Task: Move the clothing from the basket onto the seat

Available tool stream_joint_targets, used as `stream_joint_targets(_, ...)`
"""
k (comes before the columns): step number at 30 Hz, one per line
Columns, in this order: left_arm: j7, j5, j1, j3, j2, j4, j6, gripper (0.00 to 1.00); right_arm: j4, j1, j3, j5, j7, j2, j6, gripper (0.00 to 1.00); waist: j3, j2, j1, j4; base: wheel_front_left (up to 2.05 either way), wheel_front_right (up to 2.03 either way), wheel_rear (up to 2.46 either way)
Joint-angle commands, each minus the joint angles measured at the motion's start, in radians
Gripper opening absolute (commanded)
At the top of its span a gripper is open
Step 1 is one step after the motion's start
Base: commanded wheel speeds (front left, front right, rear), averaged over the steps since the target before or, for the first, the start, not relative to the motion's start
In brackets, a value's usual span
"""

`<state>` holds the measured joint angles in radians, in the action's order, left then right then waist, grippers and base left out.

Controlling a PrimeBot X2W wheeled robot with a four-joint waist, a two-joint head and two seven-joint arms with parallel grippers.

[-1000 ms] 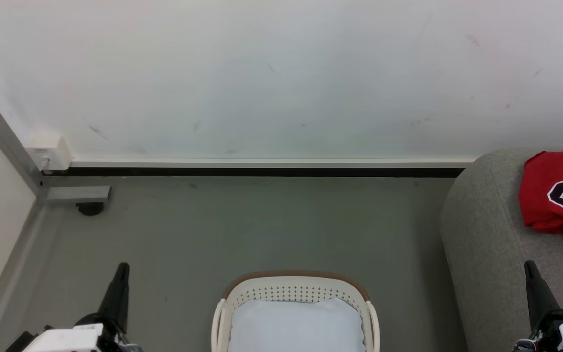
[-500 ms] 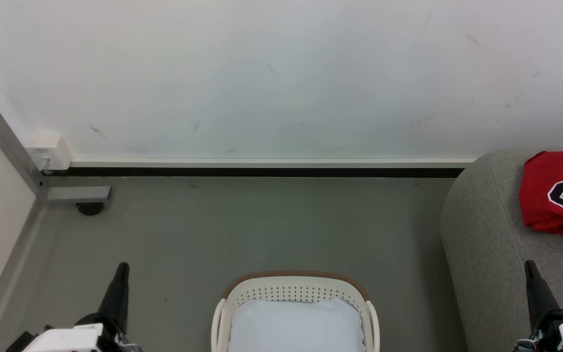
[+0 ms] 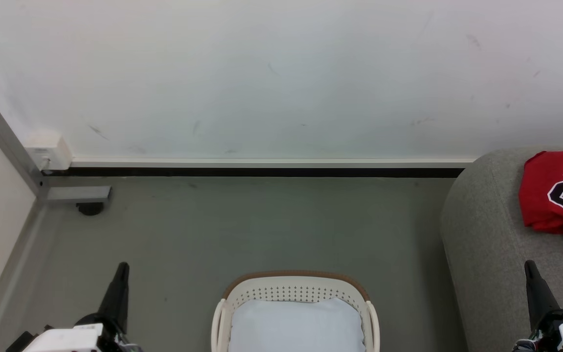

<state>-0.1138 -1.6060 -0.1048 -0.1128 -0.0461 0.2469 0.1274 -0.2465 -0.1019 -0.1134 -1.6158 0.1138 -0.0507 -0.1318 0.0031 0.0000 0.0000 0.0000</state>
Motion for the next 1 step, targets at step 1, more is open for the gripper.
stream_joint_targets(1,-0.004,-0.013,-0.009,-0.003,-0.008,-0.003,0.006,0.0,0.004,-0.012,-0.004,0.005,0.003,0.0,0.002,0.0,0.0,0.0,0.0,0.0,0.0,0.0,0.0)
